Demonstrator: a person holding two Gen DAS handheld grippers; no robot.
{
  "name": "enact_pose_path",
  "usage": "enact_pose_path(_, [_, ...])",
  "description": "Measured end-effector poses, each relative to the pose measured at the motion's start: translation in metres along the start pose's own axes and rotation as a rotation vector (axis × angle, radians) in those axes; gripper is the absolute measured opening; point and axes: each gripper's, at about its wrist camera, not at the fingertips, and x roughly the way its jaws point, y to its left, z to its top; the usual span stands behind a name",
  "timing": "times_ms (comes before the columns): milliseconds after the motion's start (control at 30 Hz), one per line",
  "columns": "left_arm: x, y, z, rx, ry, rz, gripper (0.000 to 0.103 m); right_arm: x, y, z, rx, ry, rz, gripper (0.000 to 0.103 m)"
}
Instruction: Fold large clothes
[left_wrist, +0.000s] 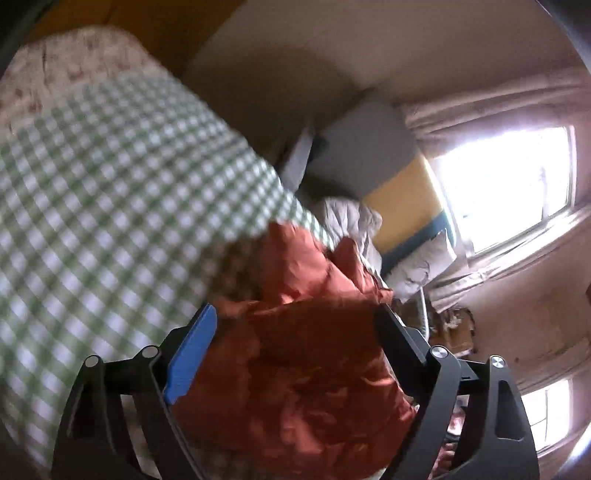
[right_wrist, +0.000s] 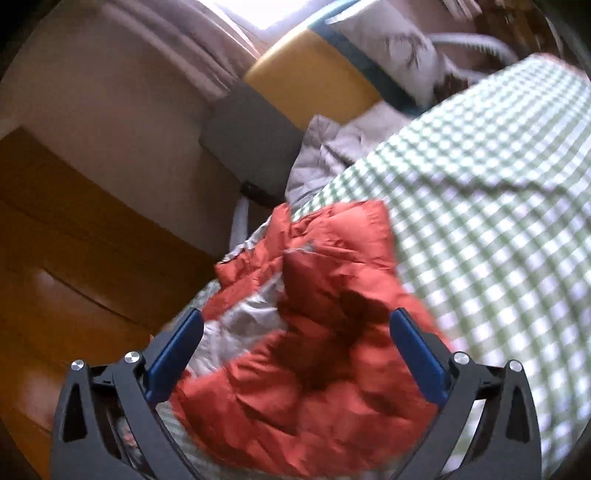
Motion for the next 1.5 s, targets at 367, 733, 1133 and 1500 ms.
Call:
enact_pose_path(367, [0.044, 0.009, -0.065, 0.295, 0.121, 0.093, 0.089, 0.047, -0.039, -0.036, -0.078, 0.08, -0.221, 0.085])
enact_pose_path(733, [0.034, 0.002, -0.098, 0.345, 0.208, 0.066, 0.013, 0.022, -0.042, -0.064, -0.024, 0.136, -0.174, 0.03])
enact_pose_path(1133, [-0.067, 0.02, -0.17, 0.347, 0.238, 0.074, 0.029, -0.041, -0.034, -0.108, -0.111, 0.22, -0.169, 0.064])
enact_pose_path(1500, [-0.072, -0.034, -0.125, 0.622, 0.075, 0.145, 0.082, -0.032, 0.021, -0.082, -0.37, 0.144, -0.241, 0.08])
